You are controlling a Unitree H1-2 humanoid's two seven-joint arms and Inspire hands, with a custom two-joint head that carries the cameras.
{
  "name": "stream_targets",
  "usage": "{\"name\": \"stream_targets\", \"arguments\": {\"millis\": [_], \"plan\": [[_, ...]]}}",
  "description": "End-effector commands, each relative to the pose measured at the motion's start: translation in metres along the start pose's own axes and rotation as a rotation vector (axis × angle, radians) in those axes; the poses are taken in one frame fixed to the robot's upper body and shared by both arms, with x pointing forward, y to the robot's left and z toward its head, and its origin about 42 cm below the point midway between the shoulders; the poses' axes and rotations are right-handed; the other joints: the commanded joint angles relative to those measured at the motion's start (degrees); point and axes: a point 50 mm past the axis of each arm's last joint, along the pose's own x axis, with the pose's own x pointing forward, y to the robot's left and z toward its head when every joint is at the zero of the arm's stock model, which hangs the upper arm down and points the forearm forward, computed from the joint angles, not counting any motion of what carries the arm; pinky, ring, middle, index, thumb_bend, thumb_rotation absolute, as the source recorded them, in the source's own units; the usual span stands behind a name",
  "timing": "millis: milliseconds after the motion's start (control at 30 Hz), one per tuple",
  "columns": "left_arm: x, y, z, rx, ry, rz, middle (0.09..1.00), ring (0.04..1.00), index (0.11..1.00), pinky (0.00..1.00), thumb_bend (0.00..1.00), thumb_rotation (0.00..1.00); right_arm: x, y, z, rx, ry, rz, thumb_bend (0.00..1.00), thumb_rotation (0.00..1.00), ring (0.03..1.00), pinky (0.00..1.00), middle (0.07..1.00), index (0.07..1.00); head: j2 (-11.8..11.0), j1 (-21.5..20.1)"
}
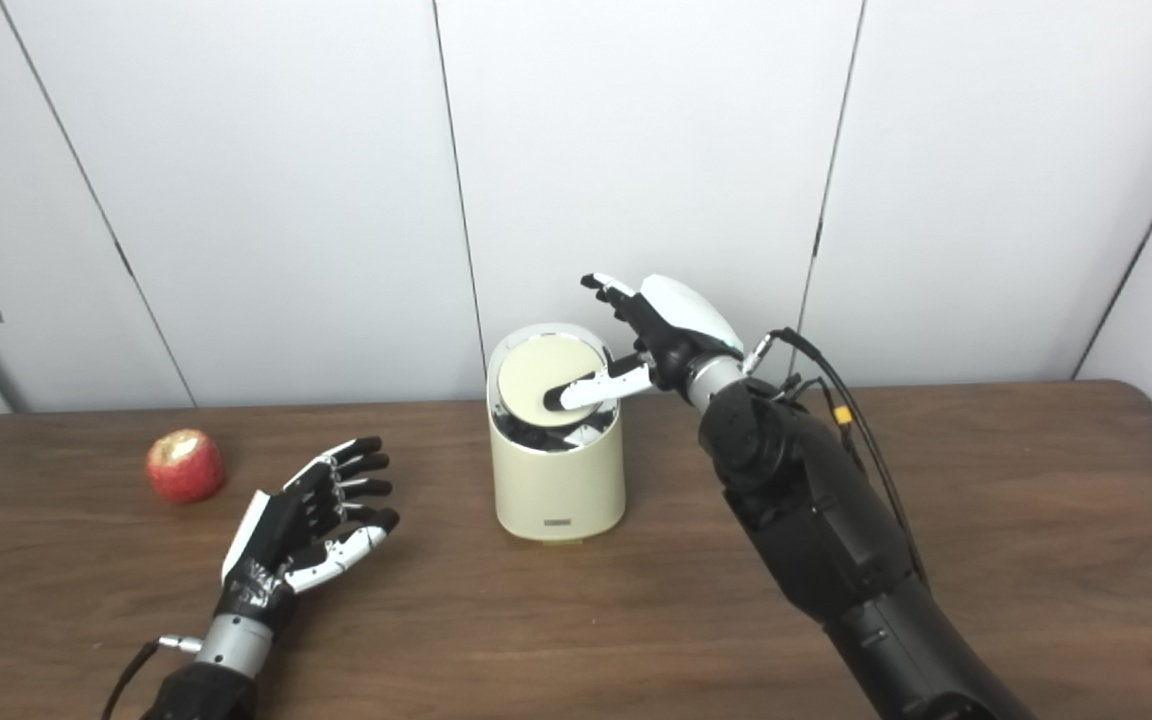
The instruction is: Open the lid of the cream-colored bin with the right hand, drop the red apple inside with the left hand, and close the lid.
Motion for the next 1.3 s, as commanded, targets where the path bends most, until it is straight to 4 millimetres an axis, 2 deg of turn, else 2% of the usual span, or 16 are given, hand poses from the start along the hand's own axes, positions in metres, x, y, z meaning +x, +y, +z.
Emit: {"name": "stream_targets", "arguments": {"millis": [0, 467, 667, 733, 933, 1033, 1167, 1267], "plan": [[-0.053, -0.023, -0.049, -0.068, 0.172, 0.005, 0.799, 0.723, 0.836, 0.60, 0.53, 0.06, 0.006, -0.022, 0.017, -0.031, -0.067, -0.054, 0.83, 0.41, 0.878, 0.72, 0.920, 0.933, 0.0, -0.1], [-0.051, -0.025, -0.049, -0.076, 0.163, -0.006, 0.801, 0.729, 0.839, 0.60, 0.54, 0.08, 0.012, -0.015, 0.022, -0.050, -0.041, -0.014, 0.83, 0.41, 0.928, 0.82, 0.953, 0.948, -0.3, 0.4], [-0.052, -0.027, -0.048, -0.081, 0.166, -0.003, 0.805, 0.739, 0.844, 0.62, 0.54, 0.09, 0.013, -0.016, 0.021, -0.052, -0.032, -0.008, 0.82, 0.40, 0.932, 0.81, 0.958, 0.951, -0.1, 0.5], [-0.052, -0.026, -0.048, -0.072, 0.163, -0.005, 0.806, 0.736, 0.841, 0.62, 0.52, 0.05, 0.014, -0.016, 0.020, -0.057, -0.025, -0.009, 0.82, 0.40, 0.929, 0.81, 0.957, 0.950, -0.1, 0.5], [-0.053, -0.026, -0.047, -0.060, 0.161, -0.010, 0.797, 0.729, 0.838, 0.62, 0.54, 0.09, 0.017, -0.016, 0.016, -0.087, 0.004, -0.011, 0.82, 0.41, 0.917, 0.78, 0.951, 0.948, 0.4, 0.5], [-0.054, -0.026, -0.047, -0.056, 0.159, -0.011, 0.797, 0.730, 0.838, 0.61, 0.53, 0.08, 0.018, -0.014, 0.016, -0.149, 0.032, 0.001, 0.82, 0.37, 0.903, 0.75, 0.946, 0.940, 0.5, 0.5], [-0.053, -0.026, -0.047, -0.061, 0.162, -0.010, 0.798, 0.733, 0.835, 0.62, 0.54, 0.08, 0.019, -0.010, 0.016, -0.217, 0.069, 0.026, 0.83, 0.24, 0.899, 0.74, 0.949, 0.923, 0.5, 0.5], [-0.053, -0.026, -0.047, -0.070, 0.163, -0.011, 0.802, 0.739, 0.838, 0.63, 0.54, 0.08, 0.018, -0.008, 0.017, -0.229, 0.085, 0.041, 0.84, 0.19, 0.883, 0.71, 0.946, 0.916, 0.7, 0.6]]}}
